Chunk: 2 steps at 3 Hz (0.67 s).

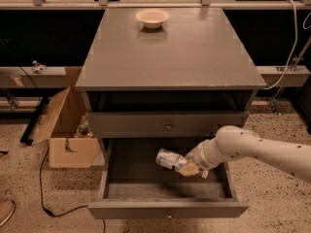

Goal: Place blue plastic bottle into middle drawer

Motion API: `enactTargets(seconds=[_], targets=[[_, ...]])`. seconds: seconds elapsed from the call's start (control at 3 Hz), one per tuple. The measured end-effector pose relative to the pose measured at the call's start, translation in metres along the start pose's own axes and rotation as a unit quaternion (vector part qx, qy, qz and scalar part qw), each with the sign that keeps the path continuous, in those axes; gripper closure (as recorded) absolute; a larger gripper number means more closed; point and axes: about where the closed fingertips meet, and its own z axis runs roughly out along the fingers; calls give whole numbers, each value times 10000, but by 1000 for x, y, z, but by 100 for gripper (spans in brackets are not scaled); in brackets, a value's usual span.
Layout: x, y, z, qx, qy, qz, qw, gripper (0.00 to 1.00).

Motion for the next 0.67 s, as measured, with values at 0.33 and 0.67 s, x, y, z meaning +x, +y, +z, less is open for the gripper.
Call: enactTargets(seconds=[0.33,0.67], targets=[[18,-16,21,298,-11,325,9990,100],[32,-27,41,333,-157,607,9975,83]])
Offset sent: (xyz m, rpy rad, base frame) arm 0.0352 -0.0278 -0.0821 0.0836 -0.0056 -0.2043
